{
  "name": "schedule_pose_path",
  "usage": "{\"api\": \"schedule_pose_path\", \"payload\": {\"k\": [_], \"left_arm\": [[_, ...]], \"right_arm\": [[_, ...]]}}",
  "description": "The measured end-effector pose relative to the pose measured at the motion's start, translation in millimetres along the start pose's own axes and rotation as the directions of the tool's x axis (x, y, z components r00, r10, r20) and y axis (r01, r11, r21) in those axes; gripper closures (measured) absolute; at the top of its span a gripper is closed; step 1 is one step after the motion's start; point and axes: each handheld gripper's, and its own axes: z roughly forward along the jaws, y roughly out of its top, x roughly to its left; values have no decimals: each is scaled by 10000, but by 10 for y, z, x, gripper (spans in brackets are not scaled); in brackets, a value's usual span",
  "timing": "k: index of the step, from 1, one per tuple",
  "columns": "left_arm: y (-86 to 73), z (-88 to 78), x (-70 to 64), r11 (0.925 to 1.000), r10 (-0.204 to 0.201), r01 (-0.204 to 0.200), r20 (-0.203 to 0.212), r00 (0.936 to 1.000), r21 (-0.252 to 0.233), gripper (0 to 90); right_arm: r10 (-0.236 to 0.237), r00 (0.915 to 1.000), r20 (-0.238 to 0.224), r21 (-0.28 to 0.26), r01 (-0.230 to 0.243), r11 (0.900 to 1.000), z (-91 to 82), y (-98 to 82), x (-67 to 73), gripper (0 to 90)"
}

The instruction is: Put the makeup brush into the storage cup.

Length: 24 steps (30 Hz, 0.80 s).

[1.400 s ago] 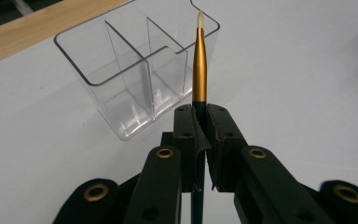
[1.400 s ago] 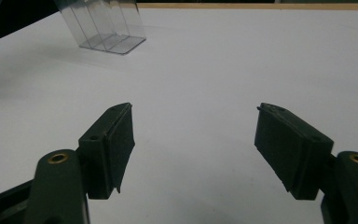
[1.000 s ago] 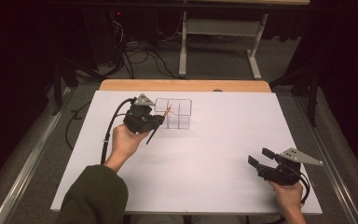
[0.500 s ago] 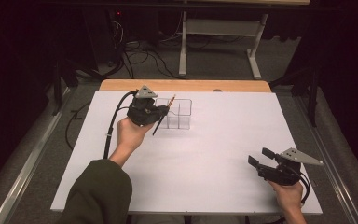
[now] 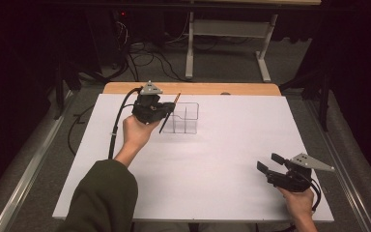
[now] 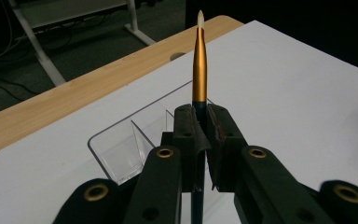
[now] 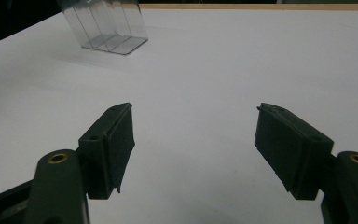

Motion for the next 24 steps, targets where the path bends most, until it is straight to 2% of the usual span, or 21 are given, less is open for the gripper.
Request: {"api": "schedule_pose_path", "payload": {"k": [6, 14, 24], "left_arm": [[88, 50, 35, 9998, -129, 128, -78, 9999, -167, 831], [205, 122, 9, 9996, 46, -51, -178, 9998, -284, 831], [239, 203, 39, 9991, 162, -180, -440, 9989, -390, 831]], "right_arm": [[0, 10000, -24, 23, 0, 10000, 6, 0, -3, 304], [2, 10000, -34, 44, -1, 10000, 10, -2, -1, 303], [23, 10000, -56, 41, -22, 10000, 10, 0, 9, 303]]}}
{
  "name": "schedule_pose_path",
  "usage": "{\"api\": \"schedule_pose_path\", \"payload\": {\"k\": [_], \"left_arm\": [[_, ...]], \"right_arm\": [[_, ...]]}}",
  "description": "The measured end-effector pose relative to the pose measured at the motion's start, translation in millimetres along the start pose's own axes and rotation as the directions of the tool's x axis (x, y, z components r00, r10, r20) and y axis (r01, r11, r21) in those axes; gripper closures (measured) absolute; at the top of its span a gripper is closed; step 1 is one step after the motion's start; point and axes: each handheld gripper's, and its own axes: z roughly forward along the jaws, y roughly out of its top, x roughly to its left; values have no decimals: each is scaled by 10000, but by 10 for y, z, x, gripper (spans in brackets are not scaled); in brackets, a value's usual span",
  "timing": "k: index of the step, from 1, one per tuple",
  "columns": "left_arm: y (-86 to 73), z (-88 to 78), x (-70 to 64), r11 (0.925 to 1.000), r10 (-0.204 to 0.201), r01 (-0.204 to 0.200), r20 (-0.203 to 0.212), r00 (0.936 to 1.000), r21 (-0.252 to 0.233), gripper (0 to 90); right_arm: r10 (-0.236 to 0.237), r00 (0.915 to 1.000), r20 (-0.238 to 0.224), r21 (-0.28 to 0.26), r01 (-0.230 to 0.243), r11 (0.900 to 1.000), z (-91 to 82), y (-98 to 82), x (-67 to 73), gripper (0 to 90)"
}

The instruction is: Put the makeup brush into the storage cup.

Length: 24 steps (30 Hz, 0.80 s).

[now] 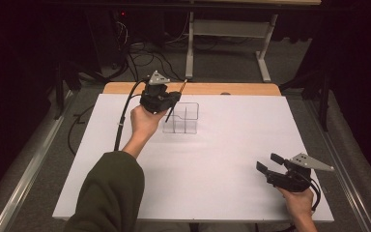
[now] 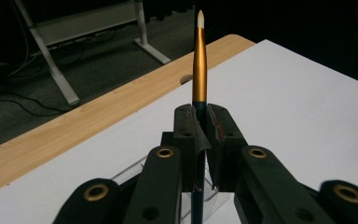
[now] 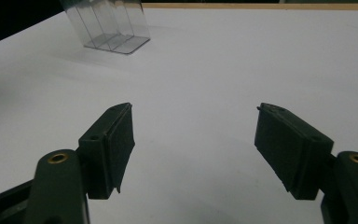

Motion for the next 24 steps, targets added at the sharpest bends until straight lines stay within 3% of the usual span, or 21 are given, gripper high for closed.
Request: {"api": "schedule_pose_path", "payload": {"k": [17, 24], "left_arm": [[30, 133, 120, 9989, -478, 478, -345, 9983, -11, 831], [32, 149, 189, 9973, -702, 689, -486, 9963, -268, 831]], "right_arm": [[-70, 9999, -80, -8, 70, 10000, 4, 1, 8, 304], [-85, 9999, -82, 11, 85, 10000, 8, 1, 5, 304]]}}
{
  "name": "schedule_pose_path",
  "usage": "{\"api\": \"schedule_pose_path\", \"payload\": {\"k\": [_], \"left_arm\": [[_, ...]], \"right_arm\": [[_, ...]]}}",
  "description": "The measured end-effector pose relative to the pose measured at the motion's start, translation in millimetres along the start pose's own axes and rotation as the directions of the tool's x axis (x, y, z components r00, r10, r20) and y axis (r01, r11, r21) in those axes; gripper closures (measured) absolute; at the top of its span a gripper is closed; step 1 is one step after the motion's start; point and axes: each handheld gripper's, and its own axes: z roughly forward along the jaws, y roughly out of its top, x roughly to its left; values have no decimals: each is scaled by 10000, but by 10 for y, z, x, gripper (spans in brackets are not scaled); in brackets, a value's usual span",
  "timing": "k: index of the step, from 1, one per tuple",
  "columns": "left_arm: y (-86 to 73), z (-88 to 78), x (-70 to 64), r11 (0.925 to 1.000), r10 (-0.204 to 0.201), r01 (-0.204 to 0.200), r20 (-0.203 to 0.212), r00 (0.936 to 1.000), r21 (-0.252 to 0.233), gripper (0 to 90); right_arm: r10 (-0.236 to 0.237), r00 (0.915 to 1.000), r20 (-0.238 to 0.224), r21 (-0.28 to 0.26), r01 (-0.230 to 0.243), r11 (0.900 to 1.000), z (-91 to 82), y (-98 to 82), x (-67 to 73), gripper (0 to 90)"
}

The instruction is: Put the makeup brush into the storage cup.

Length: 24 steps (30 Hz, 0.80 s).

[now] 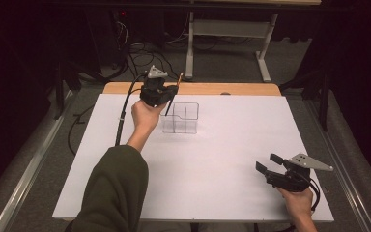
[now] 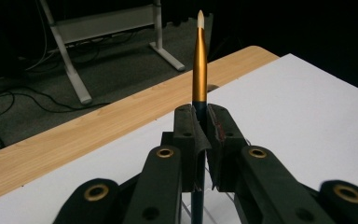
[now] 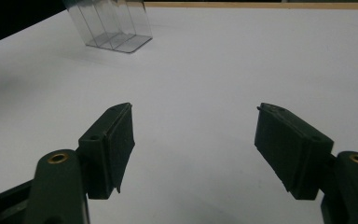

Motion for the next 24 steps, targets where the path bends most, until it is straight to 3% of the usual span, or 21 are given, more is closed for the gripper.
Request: {"api": "schedule_pose_path", "payload": {"k": [10, 24], "left_arm": [[-21, 44, 60, 9997, -104, 101, -141, 9998, -233, 831], [-54, 73, 54, 9999, 113, -111, -222, 9997, 87, 831]], "right_arm": [[52, 10000, 1, 10, -52, 10000, 2, -3, 2, 303], [1, 10000, -13, -3, -1, 10000, 0, -1, 4, 303]]}}
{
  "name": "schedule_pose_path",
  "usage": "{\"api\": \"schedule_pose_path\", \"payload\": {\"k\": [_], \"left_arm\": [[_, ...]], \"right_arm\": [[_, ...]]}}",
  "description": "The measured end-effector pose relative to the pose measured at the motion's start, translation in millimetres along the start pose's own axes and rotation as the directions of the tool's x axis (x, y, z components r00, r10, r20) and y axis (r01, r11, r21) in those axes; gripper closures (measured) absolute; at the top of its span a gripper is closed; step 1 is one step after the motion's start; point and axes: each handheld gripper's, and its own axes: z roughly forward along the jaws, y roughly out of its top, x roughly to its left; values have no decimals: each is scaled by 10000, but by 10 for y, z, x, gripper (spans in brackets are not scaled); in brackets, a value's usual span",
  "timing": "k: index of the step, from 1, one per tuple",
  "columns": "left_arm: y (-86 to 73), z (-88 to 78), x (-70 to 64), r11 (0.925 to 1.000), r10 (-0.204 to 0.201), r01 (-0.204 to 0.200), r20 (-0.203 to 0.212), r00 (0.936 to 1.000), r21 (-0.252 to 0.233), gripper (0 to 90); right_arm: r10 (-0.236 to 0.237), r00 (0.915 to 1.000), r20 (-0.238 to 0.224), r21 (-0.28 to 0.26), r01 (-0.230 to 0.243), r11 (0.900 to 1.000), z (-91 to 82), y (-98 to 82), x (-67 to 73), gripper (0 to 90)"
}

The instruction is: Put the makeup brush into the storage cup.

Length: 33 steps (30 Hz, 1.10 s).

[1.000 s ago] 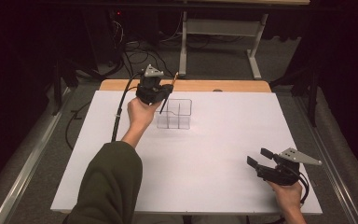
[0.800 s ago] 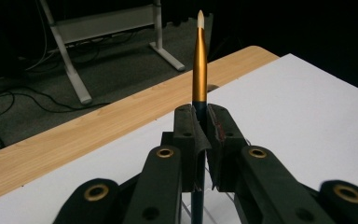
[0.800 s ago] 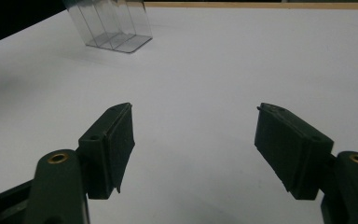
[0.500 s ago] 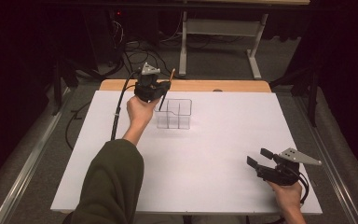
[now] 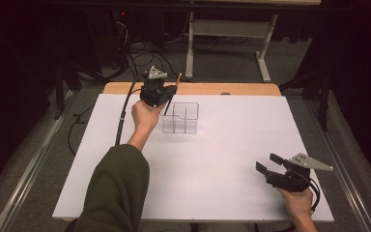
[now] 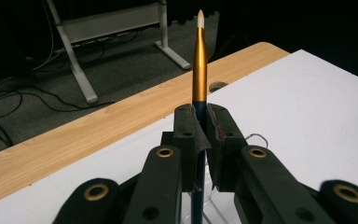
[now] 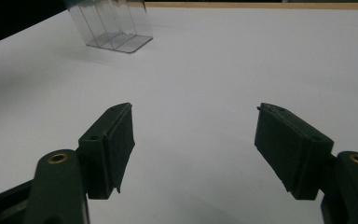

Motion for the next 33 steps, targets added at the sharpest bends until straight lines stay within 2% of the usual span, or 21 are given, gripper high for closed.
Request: {"api": "schedule_pose_path", "payload": {"k": [12, 33], "left_arm": [[-33, -26, -3, 9998, 116, -115, -48, 9999, 172, 832], [-140, -1, 18, 9990, -79, 74, 111, 9999, 438, 831]], "right_arm": [[10, 10000, 2, 6, -10, 10000, -2, 1, 7, 304], [-37, 10000, -1, 14, 37, 10000, 1, 3, 10, 303]]}}
